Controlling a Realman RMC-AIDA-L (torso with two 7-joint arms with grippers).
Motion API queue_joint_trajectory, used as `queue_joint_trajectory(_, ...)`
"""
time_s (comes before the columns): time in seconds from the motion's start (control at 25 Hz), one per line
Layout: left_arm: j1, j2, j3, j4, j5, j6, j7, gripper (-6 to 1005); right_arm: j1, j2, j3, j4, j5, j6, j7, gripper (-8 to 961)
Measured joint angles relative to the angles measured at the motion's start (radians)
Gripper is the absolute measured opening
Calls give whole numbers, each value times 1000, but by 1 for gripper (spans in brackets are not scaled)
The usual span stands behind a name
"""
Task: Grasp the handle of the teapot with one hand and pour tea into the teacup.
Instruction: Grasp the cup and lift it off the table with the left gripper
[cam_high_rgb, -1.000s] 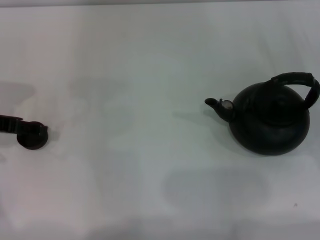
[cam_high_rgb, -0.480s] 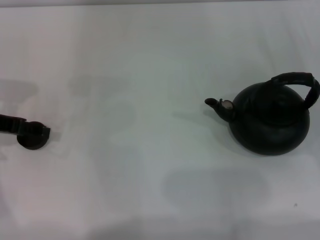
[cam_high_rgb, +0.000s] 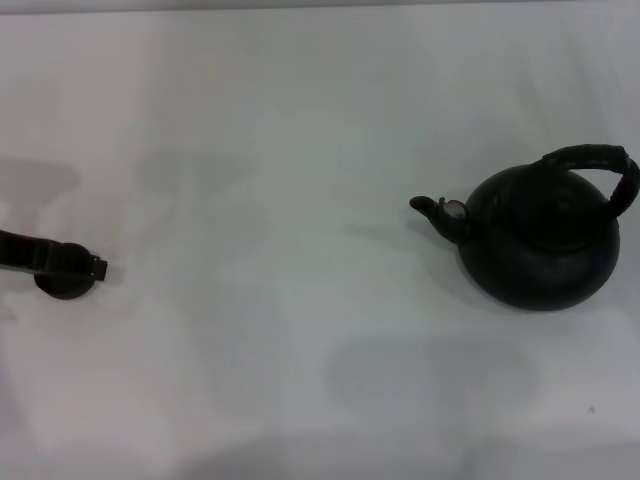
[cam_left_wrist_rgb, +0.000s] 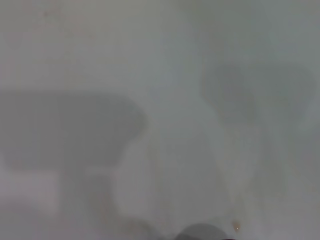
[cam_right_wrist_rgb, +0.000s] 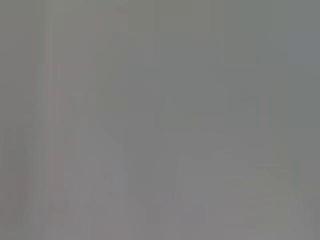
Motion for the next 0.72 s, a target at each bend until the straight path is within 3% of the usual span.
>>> queue_joint_trajectory(0.72,-17,1,15,-27,35,2,-16,834,0,0,1,1,0,0,0,866)
